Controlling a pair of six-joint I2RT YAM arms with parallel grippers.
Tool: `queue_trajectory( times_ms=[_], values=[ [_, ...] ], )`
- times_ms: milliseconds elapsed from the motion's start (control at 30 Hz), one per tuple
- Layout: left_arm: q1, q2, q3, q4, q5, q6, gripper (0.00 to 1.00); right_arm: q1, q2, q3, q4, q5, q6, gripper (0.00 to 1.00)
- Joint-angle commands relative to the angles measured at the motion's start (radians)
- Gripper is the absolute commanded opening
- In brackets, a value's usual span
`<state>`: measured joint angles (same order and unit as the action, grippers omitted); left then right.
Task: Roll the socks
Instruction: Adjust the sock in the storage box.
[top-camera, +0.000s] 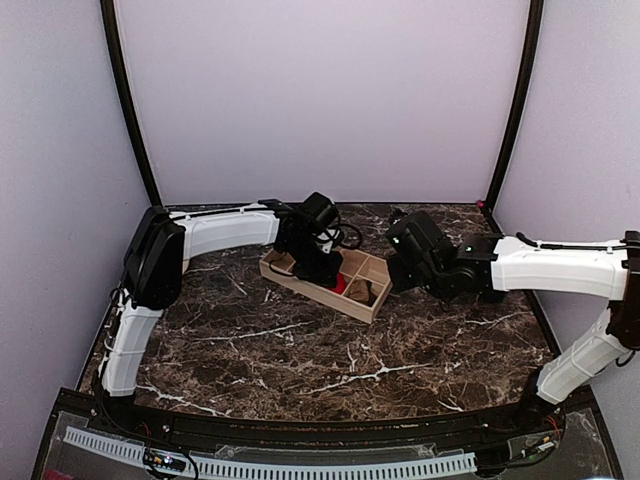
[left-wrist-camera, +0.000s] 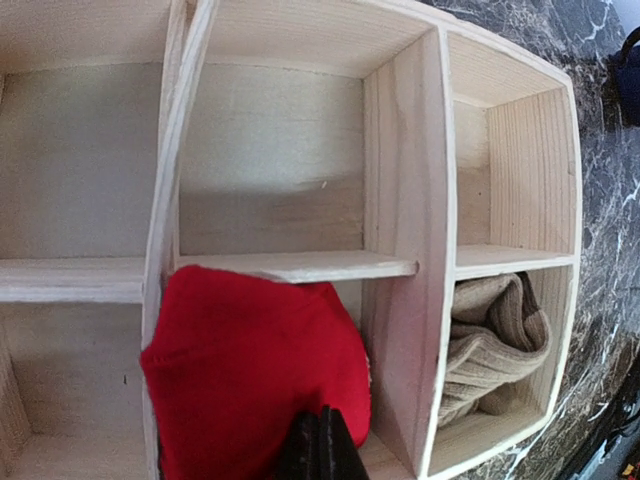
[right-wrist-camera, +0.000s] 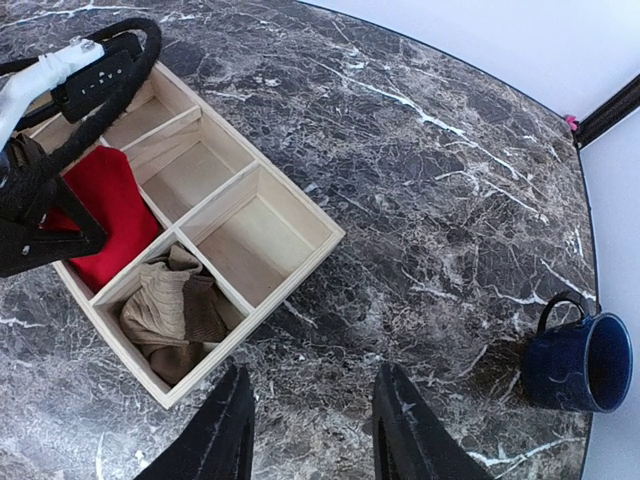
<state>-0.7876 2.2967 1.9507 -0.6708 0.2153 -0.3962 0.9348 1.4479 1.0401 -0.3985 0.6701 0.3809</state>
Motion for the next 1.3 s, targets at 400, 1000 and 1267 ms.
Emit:
queue_trajectory(
  times_ms=[400, 1000, 1267],
  values=[
    [-0.009, 0.097, 0.097, -0.039, -0.068, 0.041, 0.01, -0.030, -0.029, -0.012, 0.014, 0.008, -0.020, 0.38],
    [-0.009, -0.128, 0.246, -0.119, -0.102, 0.025, 0.27, -0.034, -0.058, 0.021, 0.009, 0.028, 0.012, 0.39],
    [0.003, -0.469, -0.090, -0.017, -0.366, 0.105, 0.52, -0.068, -0.085, -0.017, 0.016, 0.023, 0.096, 0.40]
  ],
)
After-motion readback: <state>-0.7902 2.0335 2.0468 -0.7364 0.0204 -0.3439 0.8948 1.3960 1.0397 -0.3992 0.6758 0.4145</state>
